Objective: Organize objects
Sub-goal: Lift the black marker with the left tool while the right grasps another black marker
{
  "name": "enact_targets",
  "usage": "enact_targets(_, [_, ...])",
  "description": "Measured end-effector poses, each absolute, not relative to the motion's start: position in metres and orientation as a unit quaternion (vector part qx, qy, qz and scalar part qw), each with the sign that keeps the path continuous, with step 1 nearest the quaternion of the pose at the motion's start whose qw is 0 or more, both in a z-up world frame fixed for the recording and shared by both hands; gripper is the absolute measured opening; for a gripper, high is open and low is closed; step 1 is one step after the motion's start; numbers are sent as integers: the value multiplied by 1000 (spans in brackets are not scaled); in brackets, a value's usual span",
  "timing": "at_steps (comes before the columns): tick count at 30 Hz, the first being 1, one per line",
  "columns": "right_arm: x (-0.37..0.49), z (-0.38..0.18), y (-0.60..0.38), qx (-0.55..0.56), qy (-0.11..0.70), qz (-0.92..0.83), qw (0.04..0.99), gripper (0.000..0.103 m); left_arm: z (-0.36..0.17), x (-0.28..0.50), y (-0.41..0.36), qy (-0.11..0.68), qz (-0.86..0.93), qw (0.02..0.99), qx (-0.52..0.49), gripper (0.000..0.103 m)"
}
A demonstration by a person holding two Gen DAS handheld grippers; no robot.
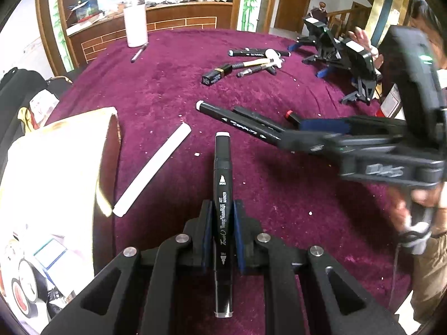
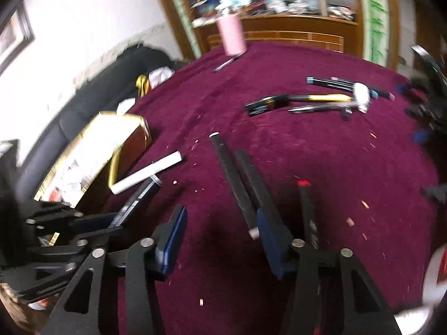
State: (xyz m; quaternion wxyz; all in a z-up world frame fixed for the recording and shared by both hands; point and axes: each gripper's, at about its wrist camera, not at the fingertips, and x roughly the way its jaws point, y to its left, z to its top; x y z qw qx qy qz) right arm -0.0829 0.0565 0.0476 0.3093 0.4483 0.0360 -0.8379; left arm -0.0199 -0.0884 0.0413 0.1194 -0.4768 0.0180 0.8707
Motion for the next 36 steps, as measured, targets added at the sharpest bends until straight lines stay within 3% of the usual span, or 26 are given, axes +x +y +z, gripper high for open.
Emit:
enact_targets(5, [-96,30,17,446,99,-832,313,47,45,-15,-97,13,873,112,-474,14])
enact_targets(11, [-101,15,5,456,114,-824,317,40,46,-15,-101,9,875,107,-472,14])
enact_targets(16, [-102,14,17,452,99,-831,308,12,46,-14,-103,3,876,105,-471,14])
enact_targets(17, [-104,14,19,453,91,-831,309,11,46,-14,-103,3,876,105,-471,14])
enact_targets(24, [-115,14,41,474,23,-816,332,10,50,-9,-107,-4,879,102,-466,14])
enact_targets(33, [-120,30,36,451,16,-827,335,11,52,-8,-112,-10,881,103,-462,14])
enact_targets(36, [-126,29,22,443,31,-828,343,26,52,-6,-113,-15,881,103,-461,14])
